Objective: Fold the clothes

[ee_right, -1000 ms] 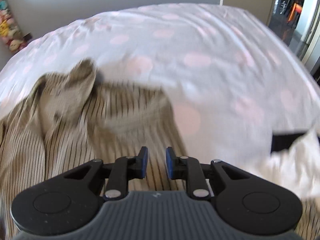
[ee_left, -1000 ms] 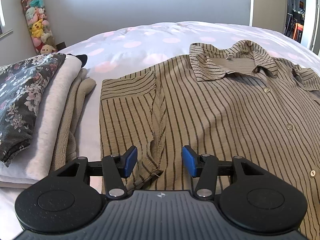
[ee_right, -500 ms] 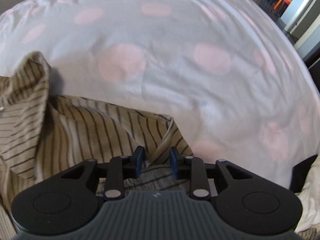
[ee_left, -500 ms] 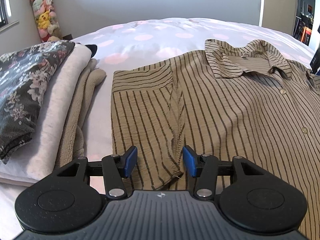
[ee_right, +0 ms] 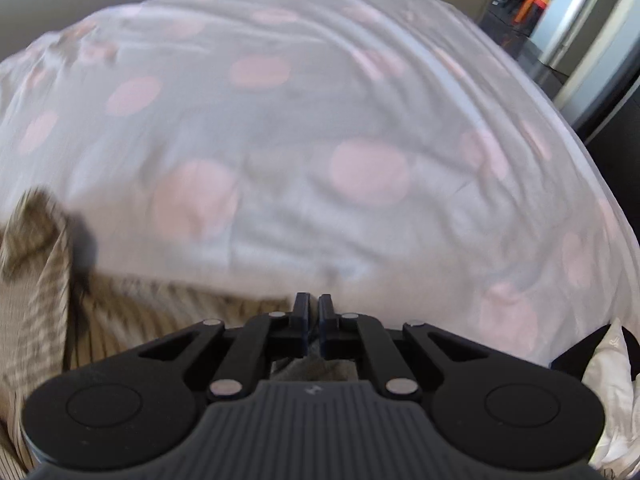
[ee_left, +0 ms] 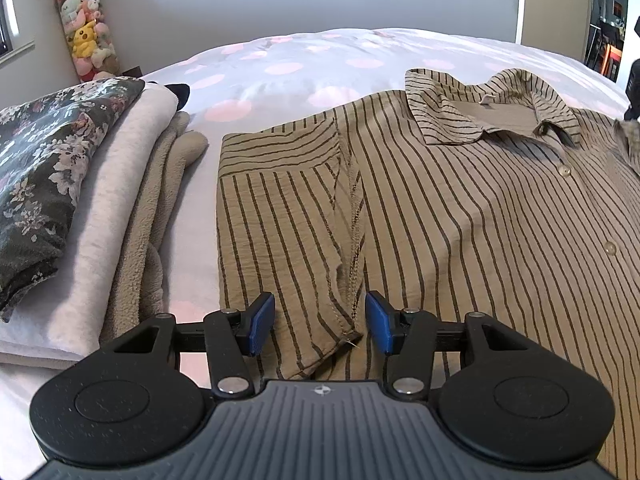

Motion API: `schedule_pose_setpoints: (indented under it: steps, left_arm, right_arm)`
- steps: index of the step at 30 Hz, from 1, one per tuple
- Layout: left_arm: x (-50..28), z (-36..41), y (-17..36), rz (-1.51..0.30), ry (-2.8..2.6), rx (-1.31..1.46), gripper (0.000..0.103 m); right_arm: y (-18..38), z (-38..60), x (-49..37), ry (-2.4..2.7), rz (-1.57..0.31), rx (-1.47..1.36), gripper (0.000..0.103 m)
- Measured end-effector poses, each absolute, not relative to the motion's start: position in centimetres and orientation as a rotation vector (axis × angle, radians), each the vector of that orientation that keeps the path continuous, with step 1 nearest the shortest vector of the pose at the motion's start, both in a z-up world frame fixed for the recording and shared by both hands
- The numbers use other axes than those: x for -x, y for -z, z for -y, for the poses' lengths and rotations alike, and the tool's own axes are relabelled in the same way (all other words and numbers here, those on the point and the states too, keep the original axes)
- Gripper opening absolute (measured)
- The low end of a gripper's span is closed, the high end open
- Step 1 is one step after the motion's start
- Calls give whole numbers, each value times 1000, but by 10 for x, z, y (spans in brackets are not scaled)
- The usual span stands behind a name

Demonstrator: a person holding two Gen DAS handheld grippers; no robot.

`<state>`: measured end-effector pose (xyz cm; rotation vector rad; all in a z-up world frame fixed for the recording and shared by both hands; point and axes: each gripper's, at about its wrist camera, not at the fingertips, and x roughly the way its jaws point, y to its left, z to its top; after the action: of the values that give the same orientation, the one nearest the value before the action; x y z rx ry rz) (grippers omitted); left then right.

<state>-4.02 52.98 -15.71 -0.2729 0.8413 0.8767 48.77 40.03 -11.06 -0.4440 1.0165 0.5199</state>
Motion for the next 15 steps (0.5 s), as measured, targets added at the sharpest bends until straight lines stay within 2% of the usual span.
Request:
schedule_pose_setpoints:
  steps: [8,12,15]
  left_arm:
    - [39,-531,161,-851,-878,261,48]
    - [38,-534,163,-847,-879,262,48]
    - [37,-536,164,-843,-880,264,48]
  right_arm:
    - [115,-407,-521,-398,-876,406,0]
    - [122,-403,-530,-446,-938,361,1]
    - [124,-404,-522,-474,-985,401,6]
